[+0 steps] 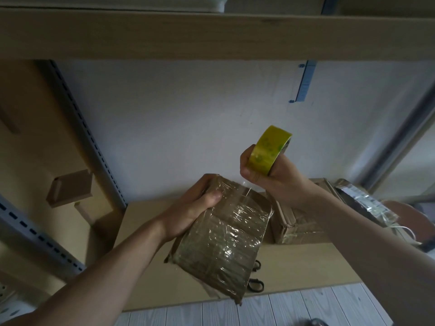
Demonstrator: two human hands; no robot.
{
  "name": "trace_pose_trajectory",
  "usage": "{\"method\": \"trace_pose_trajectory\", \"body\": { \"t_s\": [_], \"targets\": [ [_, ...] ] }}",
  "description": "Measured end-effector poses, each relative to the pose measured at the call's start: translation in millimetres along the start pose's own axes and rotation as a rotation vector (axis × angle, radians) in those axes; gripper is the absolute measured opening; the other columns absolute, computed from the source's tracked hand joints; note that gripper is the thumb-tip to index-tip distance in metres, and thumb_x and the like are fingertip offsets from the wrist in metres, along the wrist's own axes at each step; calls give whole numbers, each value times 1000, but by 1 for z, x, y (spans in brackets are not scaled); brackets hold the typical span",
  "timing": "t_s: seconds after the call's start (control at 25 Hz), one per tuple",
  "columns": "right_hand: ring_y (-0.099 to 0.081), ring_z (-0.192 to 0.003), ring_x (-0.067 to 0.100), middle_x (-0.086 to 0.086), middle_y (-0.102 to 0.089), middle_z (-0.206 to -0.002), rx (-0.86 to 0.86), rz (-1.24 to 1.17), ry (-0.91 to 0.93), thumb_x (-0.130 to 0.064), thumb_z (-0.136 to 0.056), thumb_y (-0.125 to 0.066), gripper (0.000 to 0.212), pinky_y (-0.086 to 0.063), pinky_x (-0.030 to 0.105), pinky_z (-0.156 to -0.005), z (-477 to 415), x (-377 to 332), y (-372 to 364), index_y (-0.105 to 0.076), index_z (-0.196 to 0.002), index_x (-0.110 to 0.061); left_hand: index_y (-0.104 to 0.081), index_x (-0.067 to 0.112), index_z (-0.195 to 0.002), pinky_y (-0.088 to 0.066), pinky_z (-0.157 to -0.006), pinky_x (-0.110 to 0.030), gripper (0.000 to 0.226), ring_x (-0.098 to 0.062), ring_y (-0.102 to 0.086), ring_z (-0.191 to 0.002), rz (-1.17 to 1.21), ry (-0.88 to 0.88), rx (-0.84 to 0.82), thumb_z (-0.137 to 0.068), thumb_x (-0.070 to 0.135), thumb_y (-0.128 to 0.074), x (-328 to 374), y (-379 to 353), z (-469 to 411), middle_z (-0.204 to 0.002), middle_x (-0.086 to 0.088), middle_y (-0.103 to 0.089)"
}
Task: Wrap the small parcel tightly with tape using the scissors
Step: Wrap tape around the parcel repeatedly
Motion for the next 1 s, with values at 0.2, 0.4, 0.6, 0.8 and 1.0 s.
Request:
{"method": "trace_pose_trajectory", "body": {
  "t_s": [0.2, 0.4, 0.6, 0.8, 1.0],
  "targets": [
    [-54, -76, 11, -6, -57, -83, -37, 30, -41, -14, -96, -59, 9, -44, 25, -71, 0, 3, -5, -59, -91, -7, -51, 28, -126, -45, -102, -54, 46, -28, -62, -114, 18, -29, -31, -86, 50, -57, 5, -4, 3, -121, -14, -61],
    [-51, -78, 20, 9, -51, -84, -173, -214, -236, -23, -100, -50, 31, -44, 27, -71, 10, 4, -14, -51, -98, 8, -47, 15, -132, -42, -105, -61, 43, -37, -58, -121, 155, -38, -128, -94, 34, -55, 11, -6, 11, -130, -24, -56],
    [-66, -113, 20, -1, -70, -120, -96, -291, -560, -62, -86, -50, 58, -46, 45, -106, 23, 16, -10, -58, -126, -21, -46, 4, -128, -52, -92, -42, 52, -23, -64, -104, 384, -103, -123, -87, 35, -57, 22, -10, 20, -111, -7, -66],
    [-62, -118, 23, -3, -68, -123, -62, -201, -510, -63, -83, -55, 51, -42, 48, -110, 27, 7, 2, -61, -123, -31, -45, 0, -125, -58, -83, -32, 55, -20, -71, -96, 454, -52, -212, -80, 27, -64, 17, -9, 16, -104, -6, -73],
    [-65, -110, 25, 11, -66, -117, -49, -220, -350, -33, -96, -47, 33, -53, 37, -98, 29, -13, -13, -62, -120, -17, -31, -5, -137, -54, -88, -45, 80, -33, -64, -100, 456, -64, -161, -77, 27, -73, 4, -17, 11, -110, -18, -65]
  ]
}}
Point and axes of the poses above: each hand's wrist, its own z-axis away from the middle knuckle, its own y-axis out of the back of the hand, x = y × z, the point moved 3 cm from there along -z, towards the middle knuckle
